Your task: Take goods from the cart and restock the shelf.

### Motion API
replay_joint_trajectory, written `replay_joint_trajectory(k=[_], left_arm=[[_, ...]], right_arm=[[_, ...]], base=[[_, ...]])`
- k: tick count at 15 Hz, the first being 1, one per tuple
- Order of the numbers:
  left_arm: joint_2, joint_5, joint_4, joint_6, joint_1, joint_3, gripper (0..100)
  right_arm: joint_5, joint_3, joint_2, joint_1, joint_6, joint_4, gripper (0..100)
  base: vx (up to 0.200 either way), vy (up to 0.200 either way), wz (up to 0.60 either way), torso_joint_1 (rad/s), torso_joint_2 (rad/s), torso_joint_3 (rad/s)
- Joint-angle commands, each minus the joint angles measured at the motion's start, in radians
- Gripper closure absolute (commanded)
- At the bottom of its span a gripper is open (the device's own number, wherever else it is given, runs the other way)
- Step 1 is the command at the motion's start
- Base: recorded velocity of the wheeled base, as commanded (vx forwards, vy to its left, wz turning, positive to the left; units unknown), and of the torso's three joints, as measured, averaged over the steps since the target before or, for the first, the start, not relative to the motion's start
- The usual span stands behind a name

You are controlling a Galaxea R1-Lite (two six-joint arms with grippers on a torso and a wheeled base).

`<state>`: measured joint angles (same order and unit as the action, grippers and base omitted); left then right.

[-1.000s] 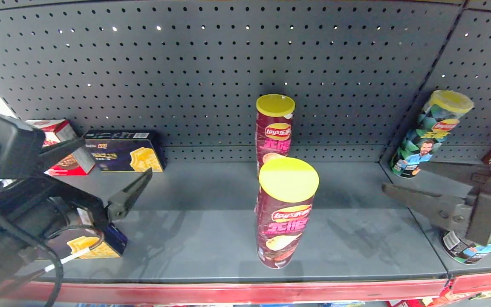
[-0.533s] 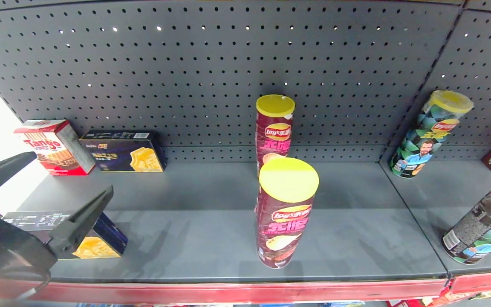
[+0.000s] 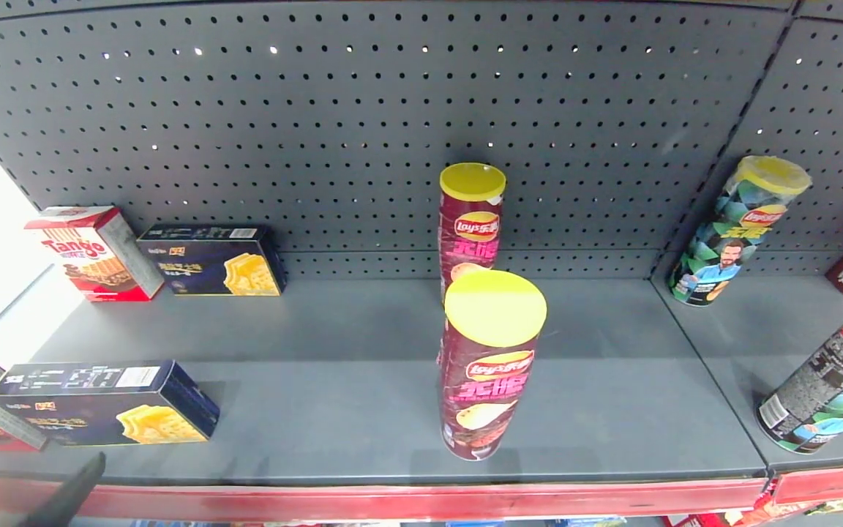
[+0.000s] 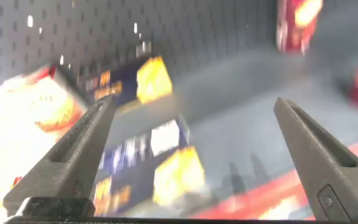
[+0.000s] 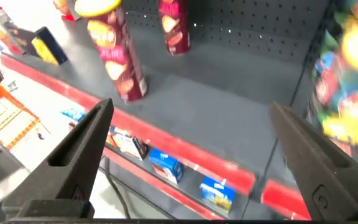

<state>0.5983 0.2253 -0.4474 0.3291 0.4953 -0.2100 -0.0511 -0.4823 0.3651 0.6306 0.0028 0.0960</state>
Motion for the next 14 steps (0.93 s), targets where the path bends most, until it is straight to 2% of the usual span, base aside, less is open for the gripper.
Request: replay_joint_trajectory(k=[1,2,4,5,6,9,11,12,14], left_arm=[[-0.422,-0.001,0.340,0.039,0.000,0.061,0],[-0.514,-0.003,0.451,0.039,-0.001,0.061,0],[-0.598,-0.001,0.601,0.039,-0.006,0.077,0],[-0.598,0.002,0.604,0.037,-0.008,0.083,0],[-0.598,-0.001,0.590,0.041,-0.008,0.109,0],[-0.598,-0.001,0.590,0.033,-0.009,0.109,0],[-0.598,-0.001,0.589,0.031,-0.026,0.109,0],[-0.598,-0.001,0.590,0.028,-0.044,0.109,0],[-0.571,-0.001,0.590,-0.001,-0.049,0.109,0]], right_arm=[[0.002,0.120,-0.226,0.004,0.000,0.051,0],[0.002,0.151,-0.262,0.003,0.000,0.061,0],[0.002,0.205,-0.310,0.000,0.000,0.076,0],[0.002,0.211,-0.313,0.000,0.000,0.077,0],[-0.001,0.271,-0.341,0.000,0.000,0.079,0],[-0.016,0.378,-0.365,-0.016,-0.032,0.070,0],[-0.035,0.380,-0.354,-0.075,-0.035,0.074,0],[-0.035,0.380,-0.295,-0.141,-0.032,0.074,0],[-0.038,0.381,-0.204,-0.241,-0.032,0.074,0]], base=[[0.000,0.000,0.00,0.000,0.00,0.000],[0.000,0.000,0.00,0.000,0.00,0.000],[0.000,0.000,0.00,0.000,0.00,0.000],[0.000,0.000,0.00,0.000,0.00,0.000],[0.000,0.000,0.00,0.000,0.00,0.000],[0.000,0.000,0.00,0.000,0.00,0.000],[0.000,0.000,0.00,0.000,0.00,0.000],[0.000,0.000,0.00,0.000,0.00,0.000],[0.000,0.000,0.00,0.000,0.00,0.000]])
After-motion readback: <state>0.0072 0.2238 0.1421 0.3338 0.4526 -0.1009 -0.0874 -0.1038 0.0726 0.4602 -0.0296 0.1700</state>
